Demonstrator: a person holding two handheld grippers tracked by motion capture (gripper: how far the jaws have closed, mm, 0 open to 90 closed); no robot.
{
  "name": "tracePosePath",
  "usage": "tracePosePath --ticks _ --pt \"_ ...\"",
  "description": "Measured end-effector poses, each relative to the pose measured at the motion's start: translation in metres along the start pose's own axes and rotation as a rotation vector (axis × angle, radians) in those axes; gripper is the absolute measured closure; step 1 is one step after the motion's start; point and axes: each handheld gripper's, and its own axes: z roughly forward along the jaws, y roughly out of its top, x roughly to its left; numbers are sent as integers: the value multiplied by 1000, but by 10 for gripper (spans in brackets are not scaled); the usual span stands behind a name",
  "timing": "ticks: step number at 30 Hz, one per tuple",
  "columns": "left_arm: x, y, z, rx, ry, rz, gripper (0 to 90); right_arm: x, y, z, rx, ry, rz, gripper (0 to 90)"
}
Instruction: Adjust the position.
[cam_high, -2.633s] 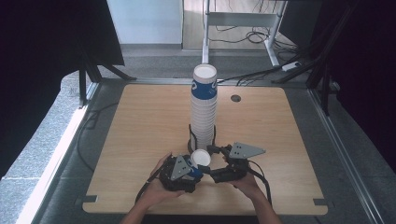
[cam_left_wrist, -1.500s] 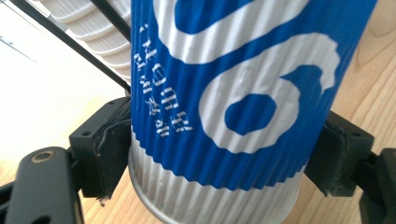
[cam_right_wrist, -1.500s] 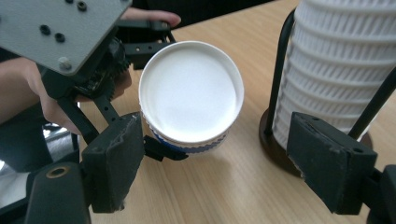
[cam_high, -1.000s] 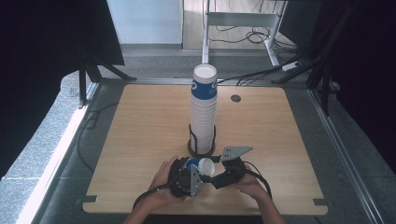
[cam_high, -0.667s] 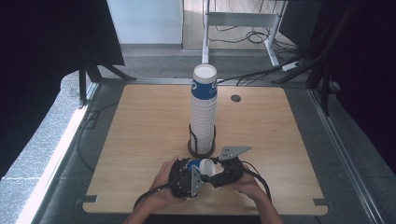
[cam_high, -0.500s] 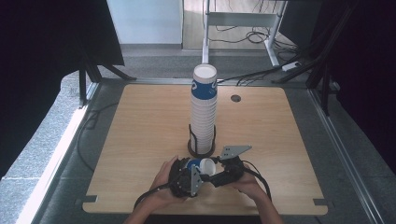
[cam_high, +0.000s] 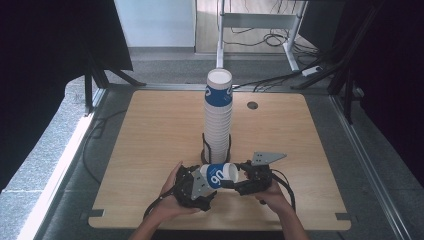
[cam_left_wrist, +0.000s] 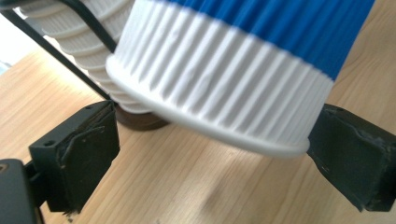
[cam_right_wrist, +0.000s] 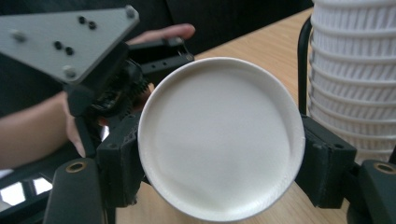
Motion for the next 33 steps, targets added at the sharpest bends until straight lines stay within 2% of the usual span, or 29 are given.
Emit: tracePosePath --ticks 5,8,13,18,20,27,33 --pt "1 1 -5 -54 -40 -8 49 -1 -2 2 13 30 9 271" --pt "0 1 -5 -62 -50 6 50 -1 -4 4 15 54 18 271" --pt "-3 2 -5 -71 -61 26 50 0 -5 8 36 74 9 271" --pt "-5 1 -4 -68 -63 38 67 1 -7 13 59 88 6 271" --pt "-6 1 -3 -60 -62 49 101 2 -8 15 65 91 7 271" --pt "-5 -1 0 -26 -71 71 127 1 -10 18 85 81 5 268" --pt "-4 -2 1 -19 -77 84 137 0 -12 20 96 79 17 262"
